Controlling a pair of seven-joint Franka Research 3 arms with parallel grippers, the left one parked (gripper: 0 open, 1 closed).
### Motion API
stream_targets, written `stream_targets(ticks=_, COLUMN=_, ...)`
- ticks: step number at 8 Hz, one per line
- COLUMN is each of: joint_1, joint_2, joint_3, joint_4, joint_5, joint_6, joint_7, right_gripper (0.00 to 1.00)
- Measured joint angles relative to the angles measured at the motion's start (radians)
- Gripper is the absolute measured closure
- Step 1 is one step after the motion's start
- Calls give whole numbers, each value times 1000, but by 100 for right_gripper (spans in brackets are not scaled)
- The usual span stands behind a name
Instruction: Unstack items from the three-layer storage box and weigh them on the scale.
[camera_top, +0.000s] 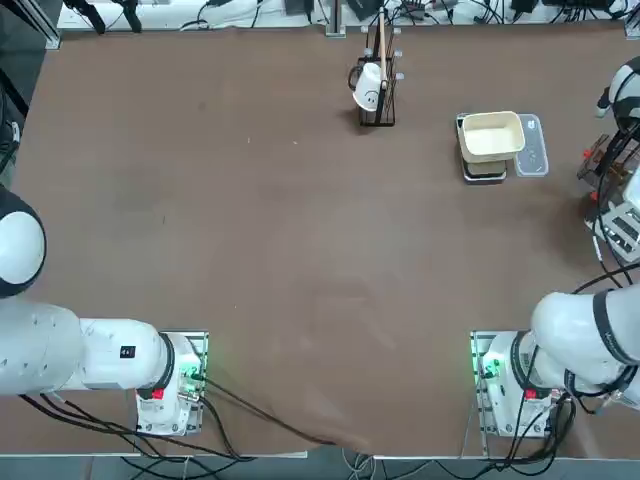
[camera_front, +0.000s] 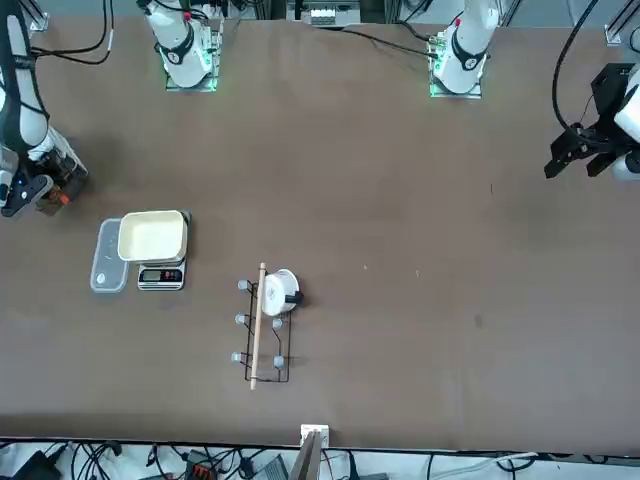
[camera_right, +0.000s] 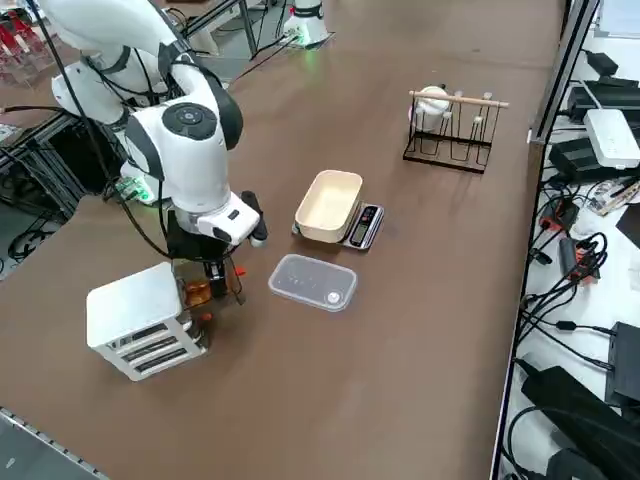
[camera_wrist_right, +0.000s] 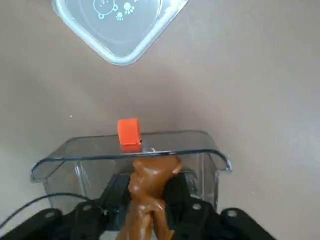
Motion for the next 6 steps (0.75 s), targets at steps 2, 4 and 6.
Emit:
stream_targets(ticks=2, joint_1=0, joint_2=-11, joint_3=2, joint_4=1, joint_5=0, joint_6=-33, joint_7=0, right_gripper=65)
stream_targets(ticks=4, joint_1=1, joint_2=-55, joint_3=9, joint_4=10, joint_5=14, joint_6=-108, joint_7=0, right_gripper=65)
stream_targets(ticks=6, joint_1=9, joint_2=-121, joint_3=18, joint_4=43, joint_5=124, joint_6=-213, joint_7=-4, right_gripper=65)
